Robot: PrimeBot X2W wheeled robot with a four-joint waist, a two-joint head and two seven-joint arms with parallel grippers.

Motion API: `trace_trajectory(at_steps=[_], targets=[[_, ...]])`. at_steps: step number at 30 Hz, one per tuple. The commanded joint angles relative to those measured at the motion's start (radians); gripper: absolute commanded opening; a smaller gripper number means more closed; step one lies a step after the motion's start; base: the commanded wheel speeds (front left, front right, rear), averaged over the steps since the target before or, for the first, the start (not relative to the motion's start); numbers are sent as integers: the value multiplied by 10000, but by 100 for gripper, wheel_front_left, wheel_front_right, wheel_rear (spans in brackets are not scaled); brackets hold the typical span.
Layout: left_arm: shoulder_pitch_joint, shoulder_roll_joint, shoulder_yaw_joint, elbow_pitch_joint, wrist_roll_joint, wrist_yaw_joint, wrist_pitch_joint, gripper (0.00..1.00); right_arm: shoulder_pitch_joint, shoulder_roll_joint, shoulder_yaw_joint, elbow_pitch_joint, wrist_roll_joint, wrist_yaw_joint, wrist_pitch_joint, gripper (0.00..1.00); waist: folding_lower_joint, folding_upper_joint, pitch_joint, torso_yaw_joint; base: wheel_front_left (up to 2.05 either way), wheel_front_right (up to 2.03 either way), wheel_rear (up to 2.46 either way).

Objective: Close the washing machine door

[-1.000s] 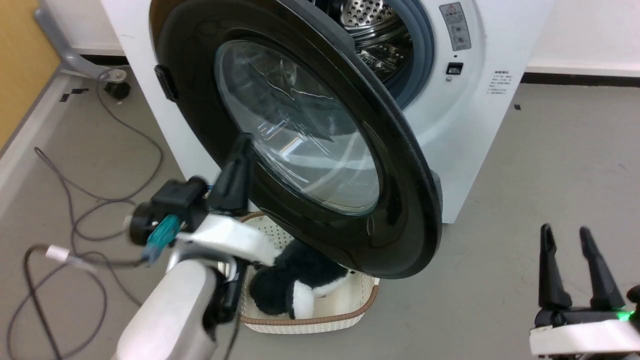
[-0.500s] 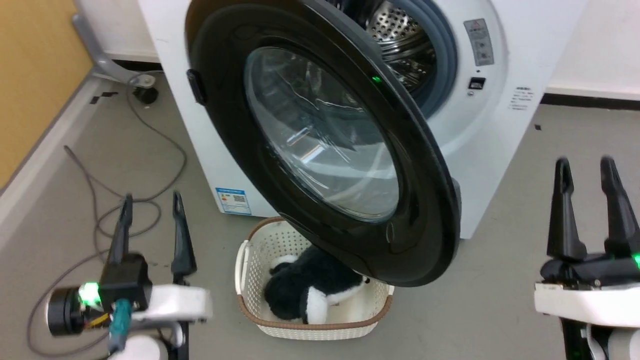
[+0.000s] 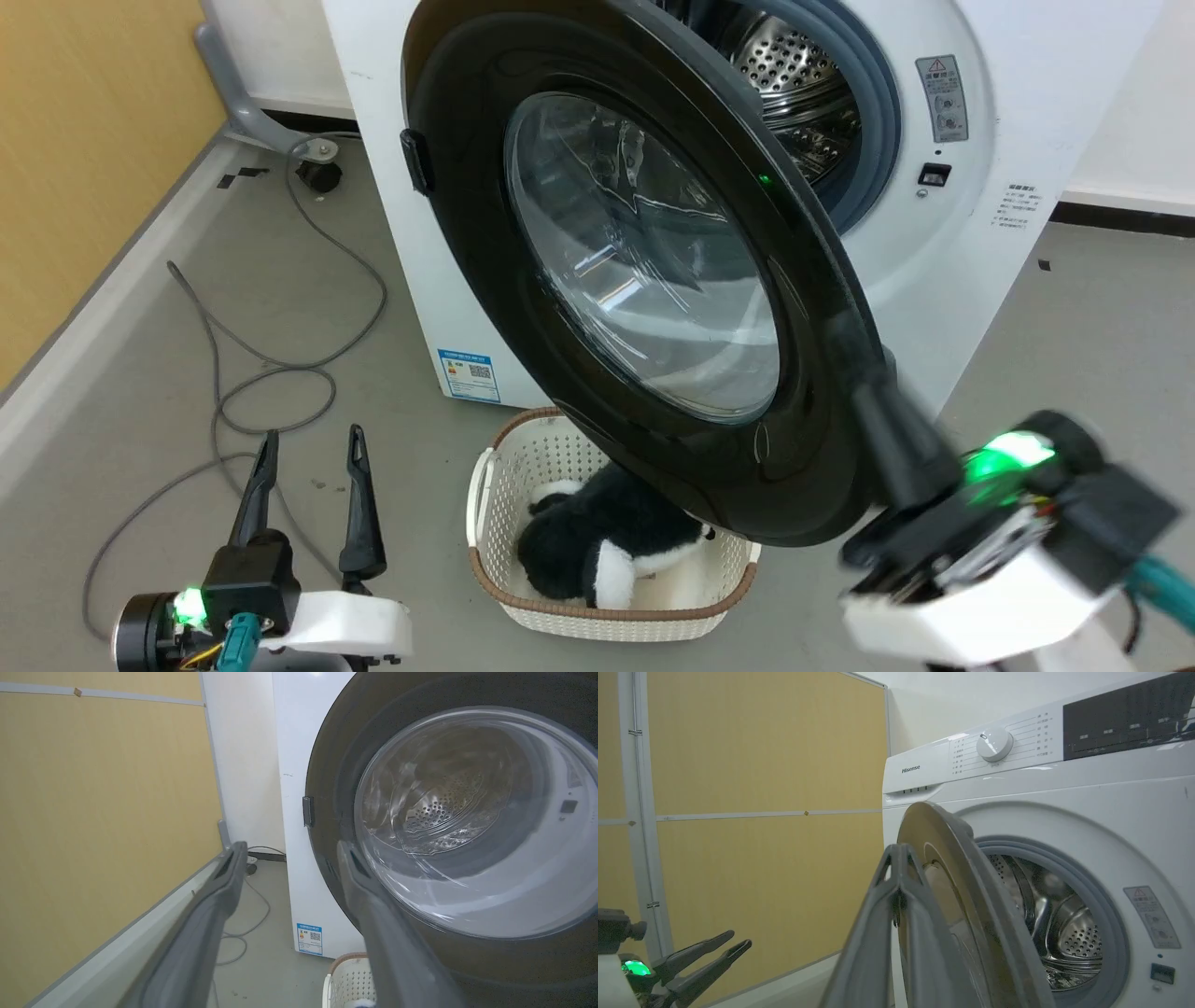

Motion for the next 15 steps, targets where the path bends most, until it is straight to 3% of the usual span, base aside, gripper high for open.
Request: trace_trajectory(at_steps=[1, 8, 15], targets=[[141, -72, 88, 10, 111, -69, -43, 100, -205, -334, 436, 178, 117, 8, -44, 0, 0, 0, -4, -1, 0, 0, 0], [181, -395, 276, 7, 421, -281, -43, 100, -275, -1515, 2063, 1552, 192, 8, -44, 0, 0, 0, 61, -62, 0, 0, 0], [38, -662, 360, -22, 734, -504, -43, 100, -282, -1845, 1878, 3039, 308, 8, -44, 0, 0, 0, 326, -153, 0, 0, 0]])
